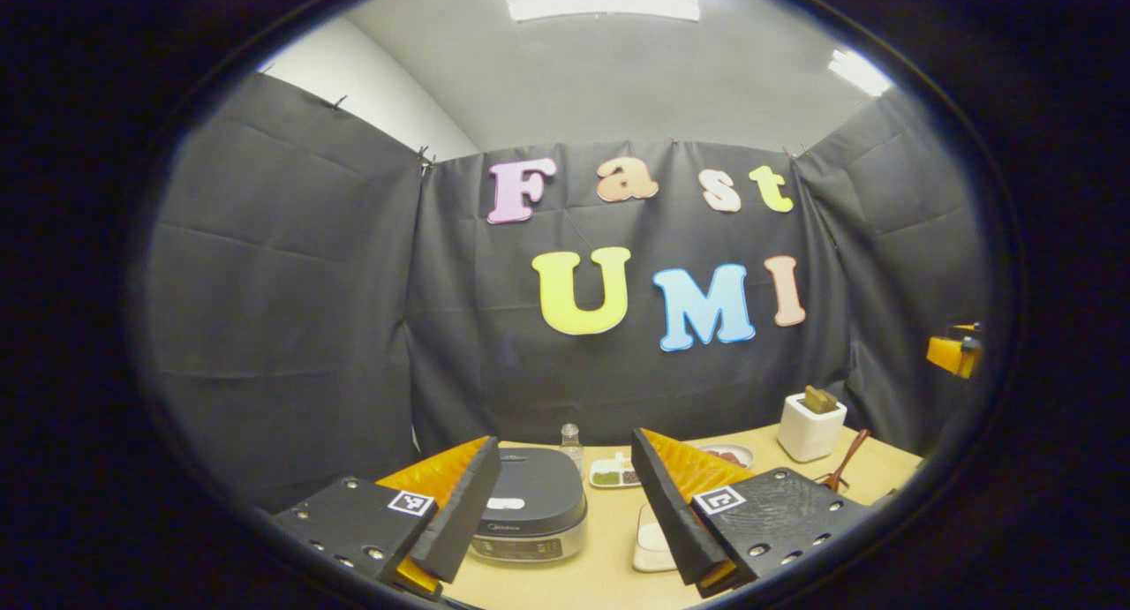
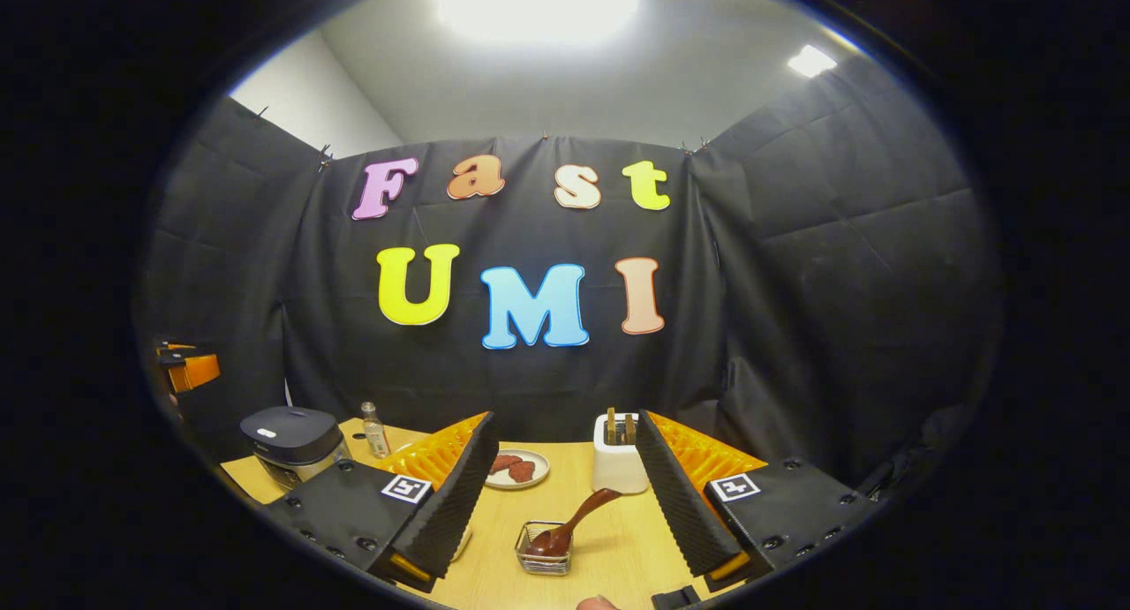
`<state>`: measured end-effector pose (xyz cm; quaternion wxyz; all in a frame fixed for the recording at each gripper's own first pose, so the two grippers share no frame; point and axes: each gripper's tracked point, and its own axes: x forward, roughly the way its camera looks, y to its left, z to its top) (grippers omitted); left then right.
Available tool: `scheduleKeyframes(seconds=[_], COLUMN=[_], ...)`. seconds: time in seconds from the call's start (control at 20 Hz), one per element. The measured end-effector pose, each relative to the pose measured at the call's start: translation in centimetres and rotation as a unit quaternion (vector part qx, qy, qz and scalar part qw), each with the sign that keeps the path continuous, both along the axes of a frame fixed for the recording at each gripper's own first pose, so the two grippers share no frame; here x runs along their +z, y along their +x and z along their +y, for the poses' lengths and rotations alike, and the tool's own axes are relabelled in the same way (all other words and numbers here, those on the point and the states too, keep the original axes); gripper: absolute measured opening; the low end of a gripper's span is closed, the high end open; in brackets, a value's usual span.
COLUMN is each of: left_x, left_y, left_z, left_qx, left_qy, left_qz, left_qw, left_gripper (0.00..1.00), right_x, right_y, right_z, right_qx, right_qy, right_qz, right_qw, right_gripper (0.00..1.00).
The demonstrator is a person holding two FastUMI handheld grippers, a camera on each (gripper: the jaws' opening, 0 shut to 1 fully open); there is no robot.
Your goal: Close the left gripper, press the button to open the rice cooker; take a wooden spoon from the chopstick holder with the right hand, scoop a spoonful of rice and pour it into the rice cooker, then put the wooden spoon back into the chopstick holder.
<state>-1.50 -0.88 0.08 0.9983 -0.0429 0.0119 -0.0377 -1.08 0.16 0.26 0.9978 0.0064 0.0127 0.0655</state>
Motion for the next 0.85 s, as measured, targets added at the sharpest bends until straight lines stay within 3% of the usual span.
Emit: scheduleKeyframes(seconds=[0.45,0.5,0.55,0.85], left_x=[0.3,0.2,0.2,0.2], left_y=[-1.2,-1.3,-1.3,-0.9], left_z=[3.4,3.7,3.8,4.1], left_qx=[0.012,0.012,0.013,0.009], left_qy=[-0.003,-0.003,-0.003,-0.002], left_qz=[-0.008,-0.007,-0.007,-0.009], left_qw=[1.000,1.000,1.000,1.000], left_gripper=[0.90,0.90,0.90,0.90], right_x=[0.6,0.6,0.7,1.1], right_y=[-1.1,-1.1,-1.2,-1.6], right_z=[1.0,1.3,1.3,1.1], right_qx=[-0.007,-0.005,-0.005,-0.014], right_qy=[0.016,0.015,0.015,0.013], right_qz=[-0.002,-0.001,-0.001,-0.006], right_qw=[1.000,1.000,1.000,1.000], right_gripper=[0.98,0.94,0.98,0.98])
